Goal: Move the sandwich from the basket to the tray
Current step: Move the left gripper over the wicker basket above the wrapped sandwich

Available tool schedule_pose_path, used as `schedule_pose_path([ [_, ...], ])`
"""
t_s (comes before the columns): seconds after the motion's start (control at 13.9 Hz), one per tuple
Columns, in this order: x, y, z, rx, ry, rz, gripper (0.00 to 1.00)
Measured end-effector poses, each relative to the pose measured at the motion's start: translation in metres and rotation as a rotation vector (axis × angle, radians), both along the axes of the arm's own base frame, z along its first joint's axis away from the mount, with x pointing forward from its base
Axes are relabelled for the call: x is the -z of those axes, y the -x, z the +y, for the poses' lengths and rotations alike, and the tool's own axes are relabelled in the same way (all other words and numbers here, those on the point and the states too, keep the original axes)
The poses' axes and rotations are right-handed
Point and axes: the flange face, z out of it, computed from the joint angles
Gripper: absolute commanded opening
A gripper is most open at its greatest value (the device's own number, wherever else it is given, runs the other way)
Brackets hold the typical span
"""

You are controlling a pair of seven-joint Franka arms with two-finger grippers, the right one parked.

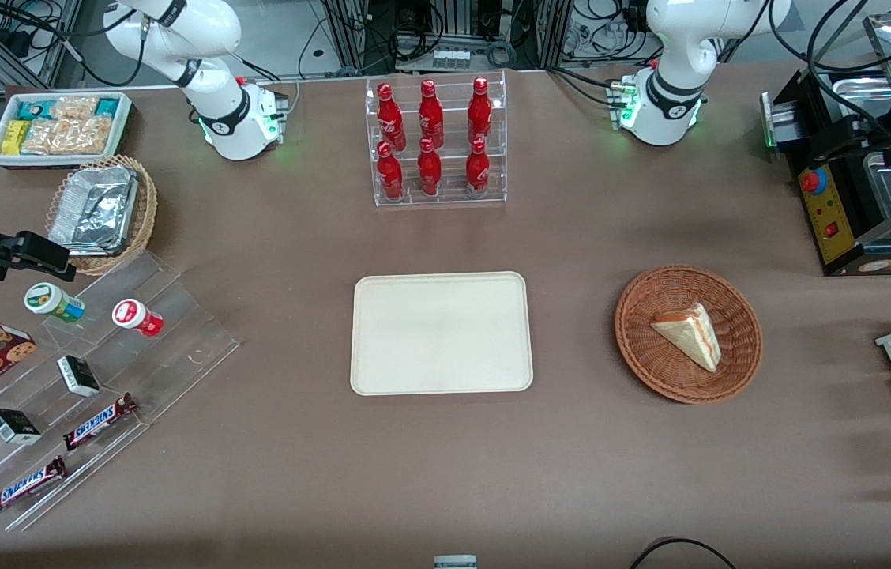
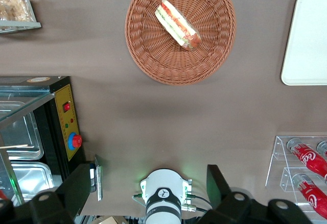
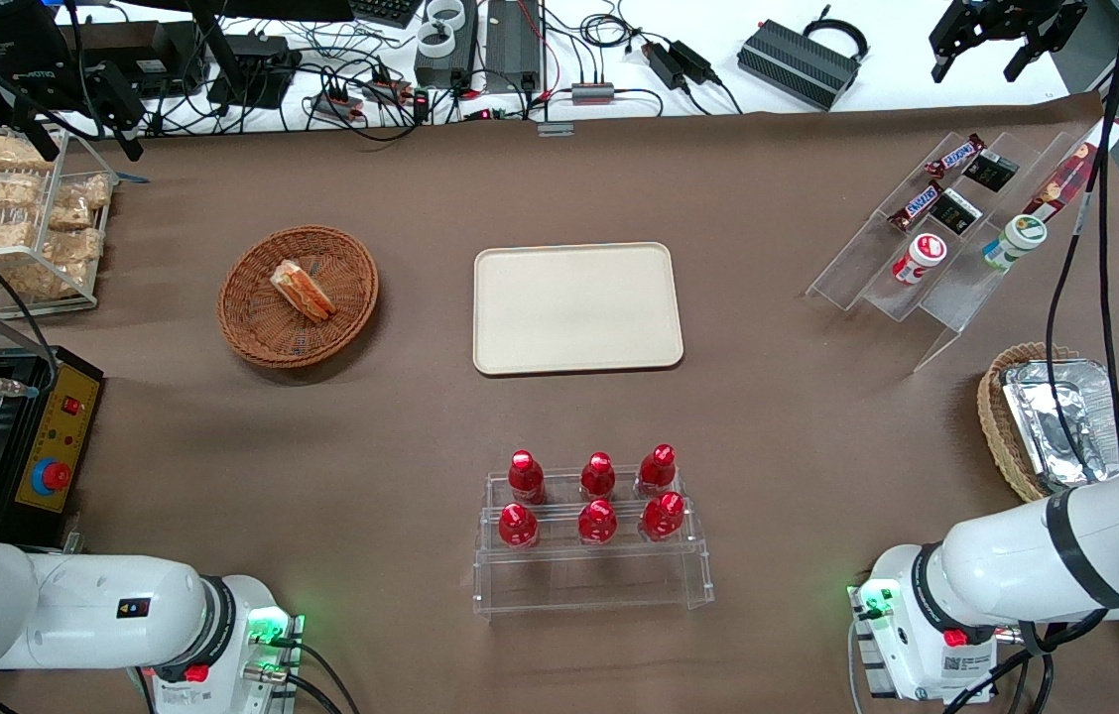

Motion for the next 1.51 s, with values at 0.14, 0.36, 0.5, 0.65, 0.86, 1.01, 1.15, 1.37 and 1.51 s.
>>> schedule_pose_path([
  [0.14,0.001,0.0,-0.001,0.002,0.0,0.001,1.0],
  [0.36,0.01,-0.007,-0.001,0.003,-0.005,0.01,1.0],
  [0.5,0.027,-0.018,-0.001,-0.003,-0.008,0.024,1.0],
  [0.65,0.051,-0.034,0.001,-0.037,-0.019,0.022,1.0],
  [0.86,0.096,-0.05,0.001,-0.138,-0.042,-0.006,1.0],
  [1.01,0.124,-0.053,0.0,-0.237,-0.063,-0.018,1.0],
  [1.15,0.15,-0.054,-0.001,-0.344,-0.082,-0.039,1.0],
  [1.37,0.19,-0.052,-0.005,-0.501,-0.099,-0.092,1.0],
  [1.51,0.219,-0.048,-0.016,-0.578,-0.099,-0.135,1.0],
])
